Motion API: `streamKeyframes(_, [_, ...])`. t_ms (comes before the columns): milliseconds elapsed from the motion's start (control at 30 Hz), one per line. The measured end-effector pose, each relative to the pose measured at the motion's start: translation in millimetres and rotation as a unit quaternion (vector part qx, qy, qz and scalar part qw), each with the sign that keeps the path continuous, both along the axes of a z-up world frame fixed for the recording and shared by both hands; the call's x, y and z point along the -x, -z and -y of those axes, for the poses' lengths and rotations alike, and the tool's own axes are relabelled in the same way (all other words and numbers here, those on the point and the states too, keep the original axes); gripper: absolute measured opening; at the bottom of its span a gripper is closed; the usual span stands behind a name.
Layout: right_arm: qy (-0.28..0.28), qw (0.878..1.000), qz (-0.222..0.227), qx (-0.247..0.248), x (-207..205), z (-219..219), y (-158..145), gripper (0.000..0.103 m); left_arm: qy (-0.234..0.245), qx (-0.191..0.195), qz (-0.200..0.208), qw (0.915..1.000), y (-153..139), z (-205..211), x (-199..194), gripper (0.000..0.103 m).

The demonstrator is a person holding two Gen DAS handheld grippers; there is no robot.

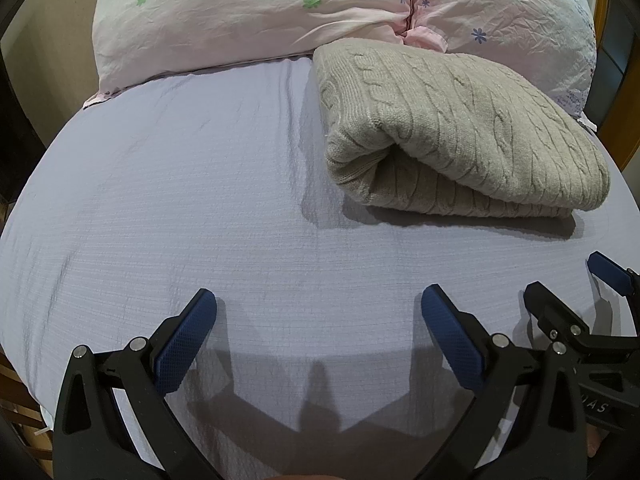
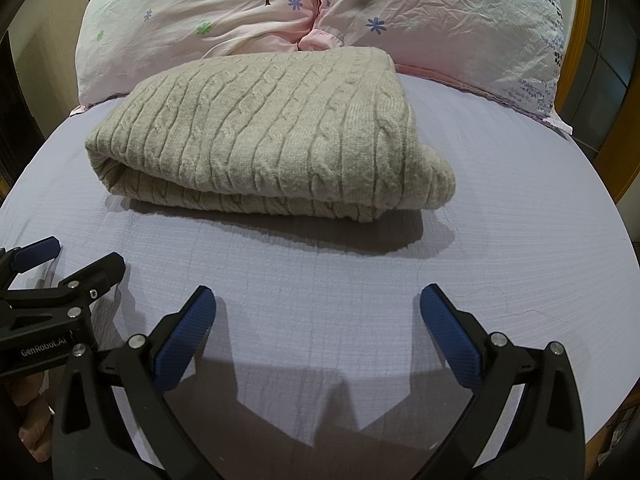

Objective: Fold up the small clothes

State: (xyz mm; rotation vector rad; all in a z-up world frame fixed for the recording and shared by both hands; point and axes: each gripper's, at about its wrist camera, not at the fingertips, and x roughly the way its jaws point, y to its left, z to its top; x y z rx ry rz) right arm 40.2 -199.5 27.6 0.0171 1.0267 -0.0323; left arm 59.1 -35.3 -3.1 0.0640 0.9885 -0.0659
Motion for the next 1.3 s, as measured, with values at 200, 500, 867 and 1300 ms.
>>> streamKeyframes(200, [0.001,1.000,0.000,0.000,0.0,-0.6,-0.3,0.101,0.000,0.000,0.000,1.0000,-0.1,0.0,0.0,0.102])
streamKeyframes(500, [0.001,1.000,0.000,0.000,-0.1,-0.4,-0.4,0.101,0.001,0.000,0.000,1.0000,-0.5,-0.3,-0.6,0.102])
streamKeyframes(867, [0.001,1.000,0.000,0.000,0.4,-0.8,-0.3,0.101,0.000,0.000,-0.001,1.0000,-0.5,-0.3,-0.7,0.102])
streamKeyframes(1300, [0.001,1.000,0.000,0.000,0.6,0.4,-0.1,0.101,0.001,-0.001,-0.002,1.0000,2.4,-0.9,1.7,0.102])
